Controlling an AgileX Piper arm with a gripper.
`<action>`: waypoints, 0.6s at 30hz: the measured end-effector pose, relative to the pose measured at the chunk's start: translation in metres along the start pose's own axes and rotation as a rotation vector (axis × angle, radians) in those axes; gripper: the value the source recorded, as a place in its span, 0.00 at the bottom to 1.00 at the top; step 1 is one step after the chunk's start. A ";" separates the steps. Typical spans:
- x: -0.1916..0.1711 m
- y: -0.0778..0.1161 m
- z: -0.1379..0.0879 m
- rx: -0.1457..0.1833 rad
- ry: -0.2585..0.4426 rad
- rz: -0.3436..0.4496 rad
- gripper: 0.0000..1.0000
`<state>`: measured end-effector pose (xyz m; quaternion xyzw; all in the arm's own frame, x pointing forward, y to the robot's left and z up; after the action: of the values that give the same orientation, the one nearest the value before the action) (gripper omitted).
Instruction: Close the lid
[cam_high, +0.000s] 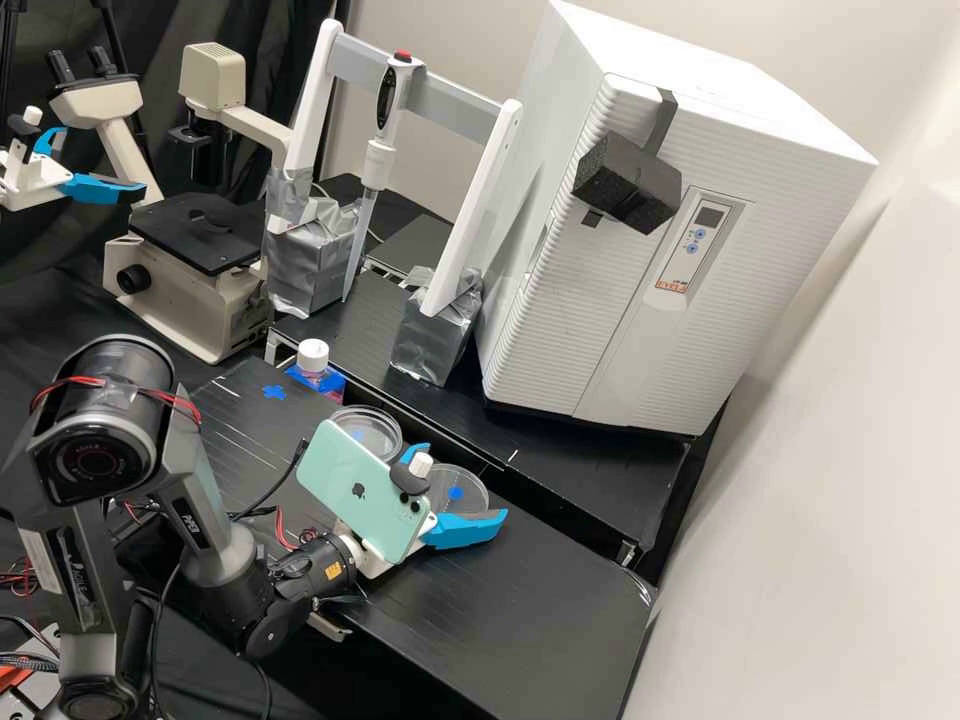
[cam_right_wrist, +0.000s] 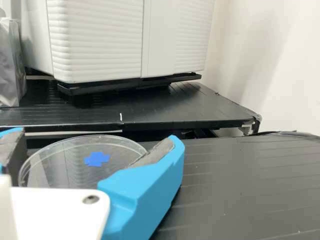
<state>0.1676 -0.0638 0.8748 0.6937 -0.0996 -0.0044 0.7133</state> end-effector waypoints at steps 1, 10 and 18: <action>0.000 0.000 0.000 0.000 0.000 0.000 0.00; 0.000 0.000 0.000 0.000 0.000 0.000 0.00; -0.004 0.004 -0.003 0.039 -0.005 0.008 0.00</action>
<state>0.1638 -0.0603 0.8787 0.7071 -0.1042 -0.0012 0.6994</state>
